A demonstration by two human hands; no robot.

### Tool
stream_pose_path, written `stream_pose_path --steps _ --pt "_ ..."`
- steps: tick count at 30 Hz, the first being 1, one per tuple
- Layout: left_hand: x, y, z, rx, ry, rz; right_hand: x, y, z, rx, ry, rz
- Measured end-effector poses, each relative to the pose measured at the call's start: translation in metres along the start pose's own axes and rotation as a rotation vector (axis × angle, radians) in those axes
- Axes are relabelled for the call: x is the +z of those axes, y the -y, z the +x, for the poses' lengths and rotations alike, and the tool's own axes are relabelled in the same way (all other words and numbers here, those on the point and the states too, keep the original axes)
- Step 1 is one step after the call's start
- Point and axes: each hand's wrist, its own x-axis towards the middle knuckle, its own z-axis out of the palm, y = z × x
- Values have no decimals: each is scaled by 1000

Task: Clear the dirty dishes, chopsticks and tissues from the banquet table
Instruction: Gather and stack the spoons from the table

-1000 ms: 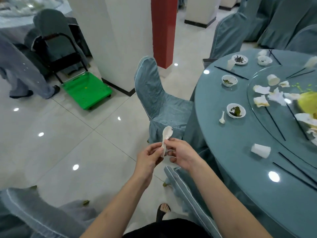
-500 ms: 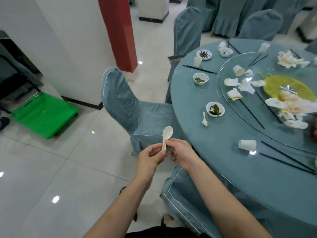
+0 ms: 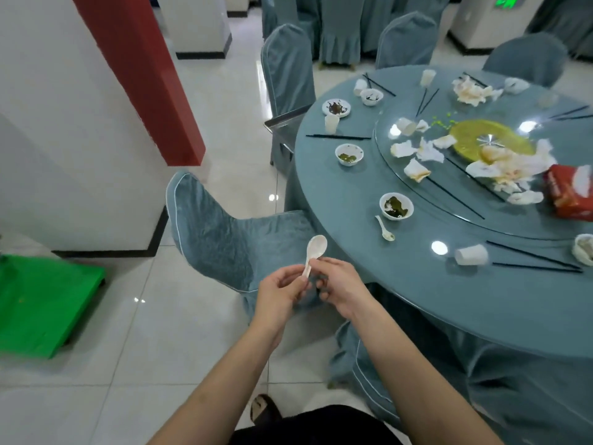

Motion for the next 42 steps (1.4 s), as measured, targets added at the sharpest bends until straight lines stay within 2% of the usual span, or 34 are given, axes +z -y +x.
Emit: stream_pose_path --steps 9,16,22,28,31,36,42 --pt "-13 -18 37 -29 78 35 12 6 22 -60 -85 44" --pt "-9 -24 89 -76 56 48 -17 26 69 -47 -247 88" --pt "17 -39 152 -120 103 108 -73 39 139 26 -479 231" --pt "60 -47 212 -163 144 138 -138 30 192 104 -789 363" --pt "77 -43 231 -183 155 147 -162 23 208 134 -882 382" --pt "91 -41 253 -215 148 167 -185 17 231 194 -967 400" --pt "91 -43 272 -216 145 190 -189 23 252 223 -992 380"
